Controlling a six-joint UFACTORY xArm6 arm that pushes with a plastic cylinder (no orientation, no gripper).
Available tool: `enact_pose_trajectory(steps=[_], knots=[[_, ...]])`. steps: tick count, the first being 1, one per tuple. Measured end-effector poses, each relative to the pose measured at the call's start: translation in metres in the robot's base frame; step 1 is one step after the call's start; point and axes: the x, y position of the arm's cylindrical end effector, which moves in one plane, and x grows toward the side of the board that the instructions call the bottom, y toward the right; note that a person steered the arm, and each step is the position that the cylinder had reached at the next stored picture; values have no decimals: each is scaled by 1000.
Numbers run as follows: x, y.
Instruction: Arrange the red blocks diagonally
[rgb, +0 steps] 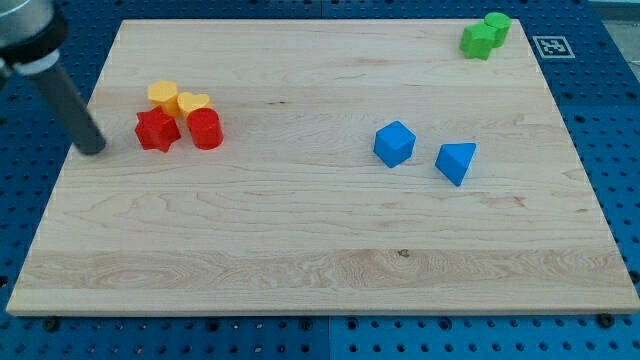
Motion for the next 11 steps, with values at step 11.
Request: enact_pose_trajectory(steps=[11], knots=[[29, 194]])
